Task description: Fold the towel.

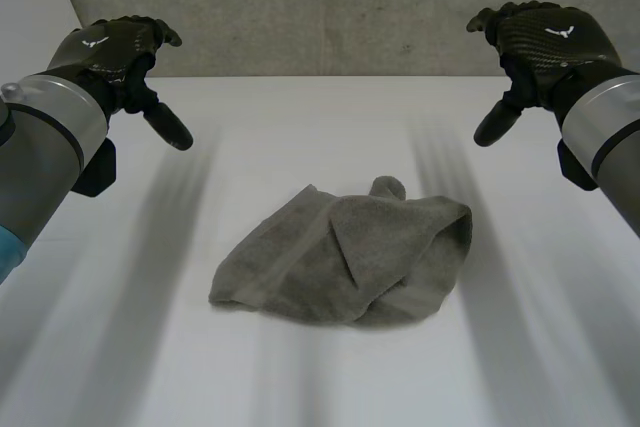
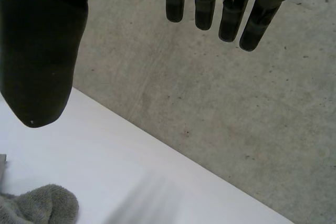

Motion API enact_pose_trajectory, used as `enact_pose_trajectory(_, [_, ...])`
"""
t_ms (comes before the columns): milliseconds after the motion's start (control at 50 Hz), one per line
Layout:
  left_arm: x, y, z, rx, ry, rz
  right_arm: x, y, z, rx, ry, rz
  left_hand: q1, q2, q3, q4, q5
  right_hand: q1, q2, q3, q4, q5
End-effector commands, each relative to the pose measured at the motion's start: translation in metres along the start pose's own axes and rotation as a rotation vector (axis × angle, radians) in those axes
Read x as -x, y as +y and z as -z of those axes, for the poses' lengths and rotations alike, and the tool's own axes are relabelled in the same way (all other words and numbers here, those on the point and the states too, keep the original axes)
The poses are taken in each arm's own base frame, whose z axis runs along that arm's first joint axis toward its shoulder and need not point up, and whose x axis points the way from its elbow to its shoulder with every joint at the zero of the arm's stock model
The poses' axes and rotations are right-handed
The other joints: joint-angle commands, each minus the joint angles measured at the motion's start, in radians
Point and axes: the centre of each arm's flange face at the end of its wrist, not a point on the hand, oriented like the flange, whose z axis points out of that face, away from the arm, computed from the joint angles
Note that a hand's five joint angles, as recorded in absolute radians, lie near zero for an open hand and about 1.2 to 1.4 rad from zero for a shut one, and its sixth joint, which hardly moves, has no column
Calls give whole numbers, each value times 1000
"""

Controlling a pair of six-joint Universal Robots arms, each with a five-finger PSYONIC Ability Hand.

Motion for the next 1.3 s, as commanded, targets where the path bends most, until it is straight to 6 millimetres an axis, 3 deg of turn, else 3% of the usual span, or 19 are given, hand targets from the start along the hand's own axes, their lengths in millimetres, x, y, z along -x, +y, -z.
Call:
enact_pose_trajectory(20, [-1,-1,1,-9,3,1,-6,-1,0,4,8,-9,-115,-61,-45,-56,-47,-66,-144,-33,-53,-62])
enact_pose_trajectory(400, [-2,3,1,4,12,-10,-6,-1,-1,3,-9,4,-92,-38,-45,-56,-24,-66,-144,-33,-53,-62])
enact_pose_trajectory(520, [-16,17,-3,40,110,-18,0,5,-2,19,-70,74,-95,-40,-45,-56,-26,-66,-144,-33,-53,-62])
enact_pose_trajectory(600, [-35,49,-16,111,224,-24,0,30,-9,94,-105,168,-104,-49,-45,-56,-35,-66,-144,-33,-53,-62])
enact_pose_trajectory(620, [-35,49,-16,111,224,-24,-2,43,-13,130,-107,181,-104,-49,-45,-56,-35,-66,-144,-33,-53,-62])
enact_pose_trajectory(680, [-48,68,-26,131,308,-23,-3,55,-16,166,-116,183,-107,-52,-45,-56,-38,-66,-144,-33,-53,-62])
enact_pose_trajectory(760, [-65,99,-46,148,412,-17,2,93,-26,257,-157,158,-89,-35,-45,-56,-21,-66,-144,-33,-53,-62])
enact_pose_trajectory(780, [-65,99,-47,148,412,-17,5,107,-29,285,-175,147,-89,-35,-45,-56,-21,-66,-144,-33,-53,-62])
enact_pose_trajectory(800, [-71,110,-50,171,445,-15,5,108,-29,285,-175,147,-86,-32,-45,-56,-18,-66,-144,-33,-53,-62])
enact_pose_trajectory(840, [-78,121,-52,195,479,-13,9,133,-35,332,-185,114,-86,-32,-45,-56,-18,-66,-144,-33,-53,-62])
enact_pose_trajectory(880, [-89,145,-55,245,529,-14,10,145,-38,351,-189,94,-86,-32,-45,-56,-18,-66,-144,-33,-53,-62])
enact_pose_trajectory(900, [-89,145,-55,245,529,-14,12,157,-40,369,-192,75,-86,-32,-45,-56,-18,-66,-144,-33,-53,-62])
enact_pose_trajectory(960, [-94,164,-57,286,551,-15,13,167,-41,384,-195,57,-71,-17,-45,-56,-3,-66,-144,-33,-53,-62])
enact_pose_trajectory(1080, [-104,191,-55,342,576,-20,15,182,-44,382,-215,22,139,194,-45,-56,208,187,110,-33,-53,192])
enact_pose_trajectory(1120, [-106,194,-54,351,580,-21,15,183,-41,388,-237,14,190,244,-45,-56,258,485,408,-33,-53,490])
enact_pose_trajectory(1180, [-110,199,-50,366,590,-18,13,182,-40,390,-237,14,389,443,-45,-56,457,678,600,-33,-53,682])
enact_pose_trajectory(1220, [-111,199,-47,371,593,-16,5,169,-37,364,-228,24,519,573,-45,-56,587,970,892,-33,-53,975])
enact_pose_trajectory(1260, [-112,194,-44,371,596,-15,1,160,-33,349,-226,25,805,860,-45,-56,874,1053,975,-33,-53,1057])
enact_pose_trajectory(1300, [-112,186,-41,367,594,-13,-4,150,-30,335,-224,28,873,928,-45,-56,942,1124,1046,-33,-53,1128])
